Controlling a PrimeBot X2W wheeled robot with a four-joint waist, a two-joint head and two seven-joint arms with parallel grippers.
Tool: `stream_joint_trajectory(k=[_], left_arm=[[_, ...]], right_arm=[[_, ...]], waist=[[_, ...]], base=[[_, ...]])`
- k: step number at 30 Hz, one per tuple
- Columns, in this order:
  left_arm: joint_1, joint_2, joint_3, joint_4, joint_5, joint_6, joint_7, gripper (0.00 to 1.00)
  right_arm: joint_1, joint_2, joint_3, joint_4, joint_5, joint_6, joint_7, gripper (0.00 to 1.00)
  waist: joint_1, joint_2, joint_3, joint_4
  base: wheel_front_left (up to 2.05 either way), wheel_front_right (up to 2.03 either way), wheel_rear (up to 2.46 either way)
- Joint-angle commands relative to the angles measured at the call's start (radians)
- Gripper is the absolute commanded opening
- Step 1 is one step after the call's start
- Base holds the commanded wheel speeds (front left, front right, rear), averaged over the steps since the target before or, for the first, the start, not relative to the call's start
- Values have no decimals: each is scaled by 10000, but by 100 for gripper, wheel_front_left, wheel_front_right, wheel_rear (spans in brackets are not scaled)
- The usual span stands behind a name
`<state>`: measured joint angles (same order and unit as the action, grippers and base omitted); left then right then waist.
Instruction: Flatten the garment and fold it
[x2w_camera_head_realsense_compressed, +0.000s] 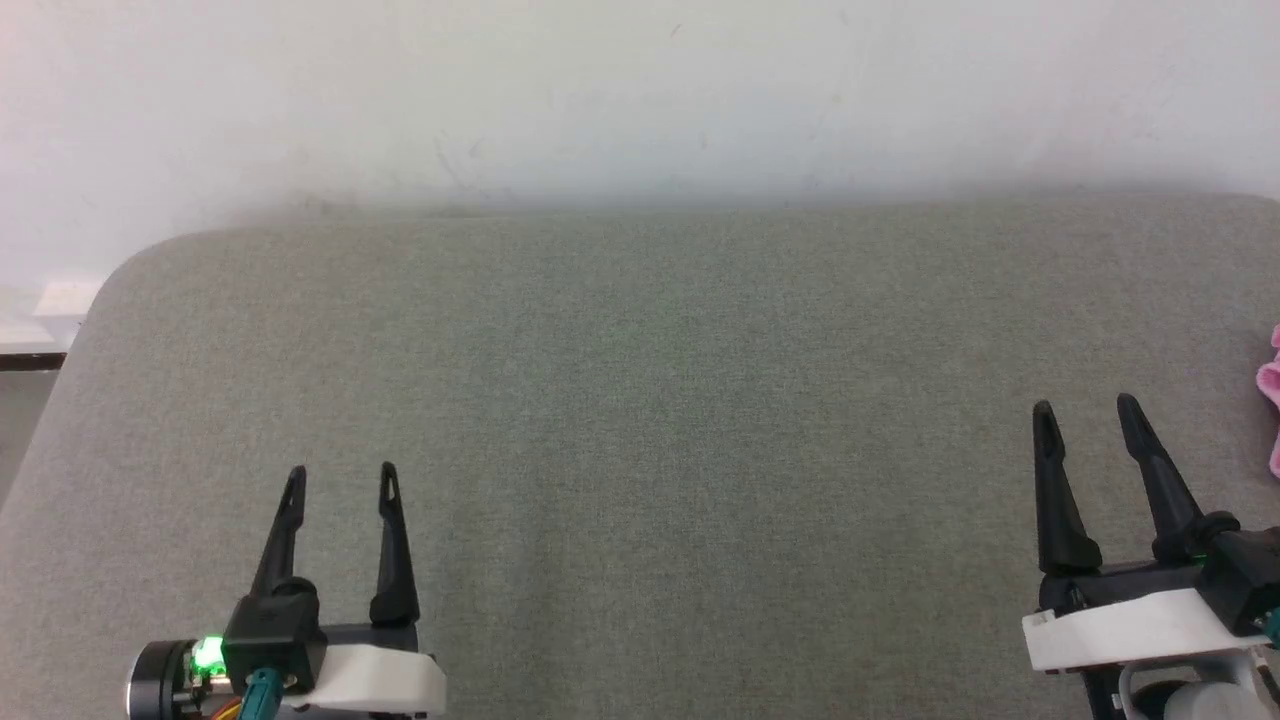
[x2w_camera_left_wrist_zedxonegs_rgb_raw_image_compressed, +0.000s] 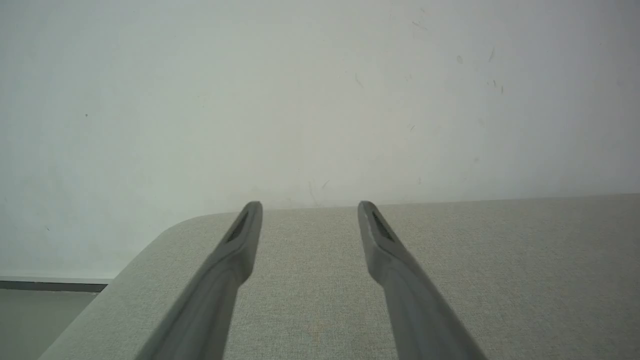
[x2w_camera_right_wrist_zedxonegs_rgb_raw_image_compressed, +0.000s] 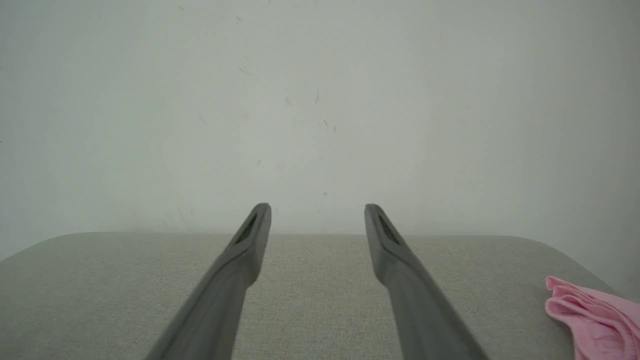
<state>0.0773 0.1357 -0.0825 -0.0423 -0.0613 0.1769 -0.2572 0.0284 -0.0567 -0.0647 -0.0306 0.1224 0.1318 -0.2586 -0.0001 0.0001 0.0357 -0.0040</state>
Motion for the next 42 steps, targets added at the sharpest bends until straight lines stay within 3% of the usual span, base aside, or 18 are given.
stream_joint_trajectory(k=[1, 42], left_arm=[[2, -37, 14, 17, 2, -60, 2, 0], [-223, -285, 236, 135, 175, -569, 757, 0]], right_arm=[[25, 8, 6, -46, -31, -2, 0, 0], [-67, 18, 194, 56, -384, -3, 751, 0]], waist=[[1, -1, 0, 0], [1, -1, -105, 13]], base=[[0, 0, 0], [0, 0, 0]])
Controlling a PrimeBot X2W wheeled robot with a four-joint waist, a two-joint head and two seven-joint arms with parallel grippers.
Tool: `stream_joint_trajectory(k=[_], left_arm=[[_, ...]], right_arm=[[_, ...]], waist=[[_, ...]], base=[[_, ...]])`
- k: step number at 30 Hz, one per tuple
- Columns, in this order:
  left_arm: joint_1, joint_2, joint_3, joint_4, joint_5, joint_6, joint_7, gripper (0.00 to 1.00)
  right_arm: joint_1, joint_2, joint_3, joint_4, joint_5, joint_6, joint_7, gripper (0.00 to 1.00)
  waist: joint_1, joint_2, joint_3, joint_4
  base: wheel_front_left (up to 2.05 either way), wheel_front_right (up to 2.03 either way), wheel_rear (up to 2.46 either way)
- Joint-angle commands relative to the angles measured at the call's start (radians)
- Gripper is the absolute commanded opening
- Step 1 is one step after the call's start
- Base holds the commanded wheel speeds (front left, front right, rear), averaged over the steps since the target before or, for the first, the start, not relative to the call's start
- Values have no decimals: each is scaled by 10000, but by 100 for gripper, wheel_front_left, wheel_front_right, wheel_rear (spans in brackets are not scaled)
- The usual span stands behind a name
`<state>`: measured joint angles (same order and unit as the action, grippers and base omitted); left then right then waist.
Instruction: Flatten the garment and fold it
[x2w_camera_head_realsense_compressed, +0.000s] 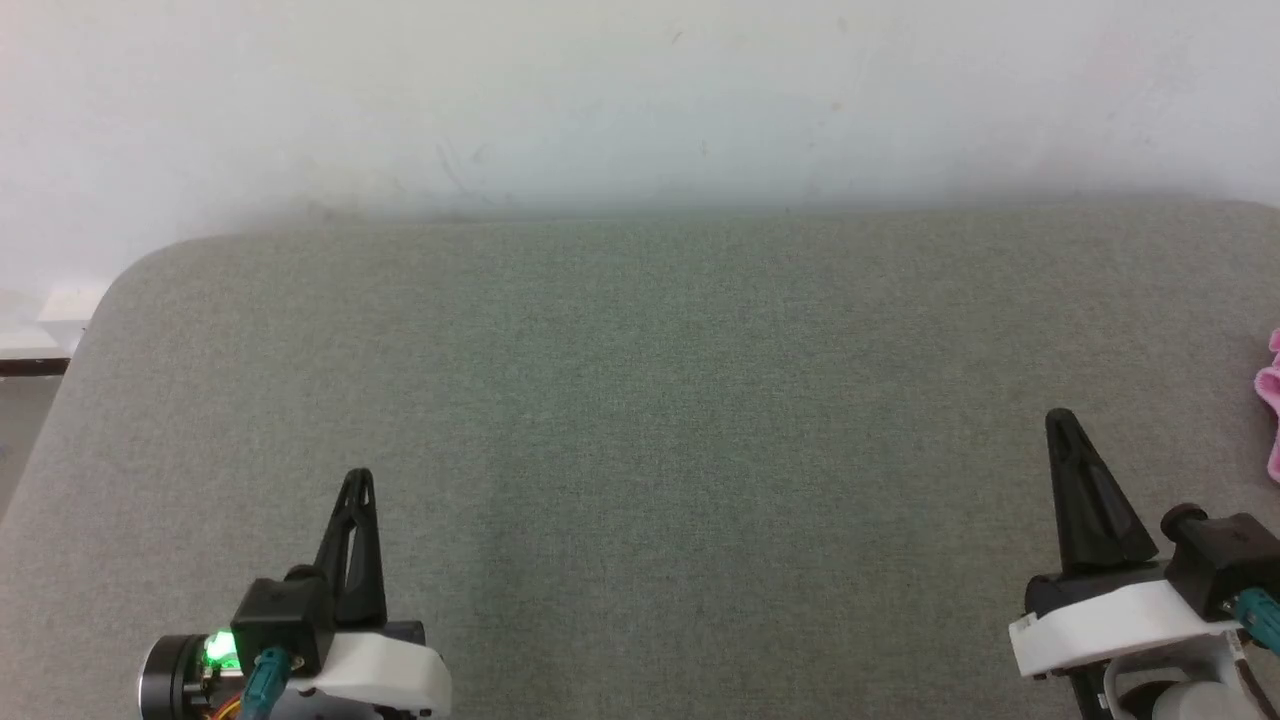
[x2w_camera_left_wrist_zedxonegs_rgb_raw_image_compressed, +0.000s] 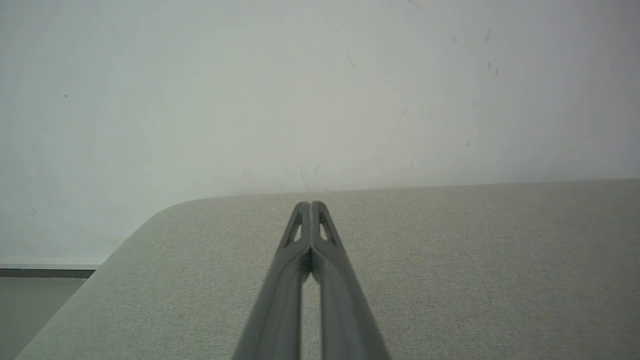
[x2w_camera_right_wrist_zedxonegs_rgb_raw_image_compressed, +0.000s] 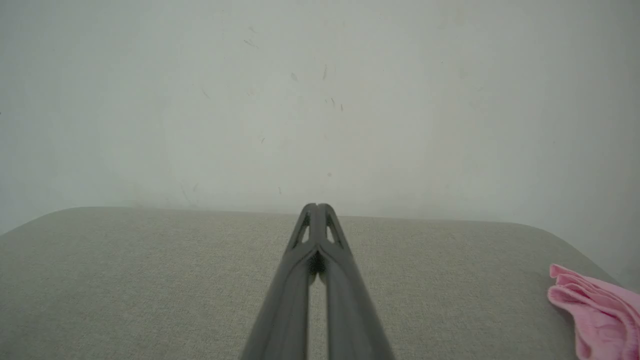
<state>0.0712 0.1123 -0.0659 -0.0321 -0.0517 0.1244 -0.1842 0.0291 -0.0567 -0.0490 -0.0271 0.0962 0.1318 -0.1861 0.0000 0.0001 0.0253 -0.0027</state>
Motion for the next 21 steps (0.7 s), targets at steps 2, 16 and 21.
stream_joint_trajectory(k=[2, 16, 21], left_arm=[[-174, -64, 83, 40, 89, -71, 67, 0], [-261, -154, 175, 85, 158, -260, 353, 0], [-292, -186, 209, 101, 182, -327, 455, 0]], right_arm=[[-79, 20, 47, 27, -141, -3, 68, 0], [-113, 27, 118, 66, -273, -5, 356, 0], [-125, 29, 144, 80, -320, -5, 460, 0]], waist=[[0, -1, -7, 1], [0, -1, -46, 5], [0, -1, -61, 7]], base=[[0, 0, 0], [0, 0, 0], [0, 0, 0]])
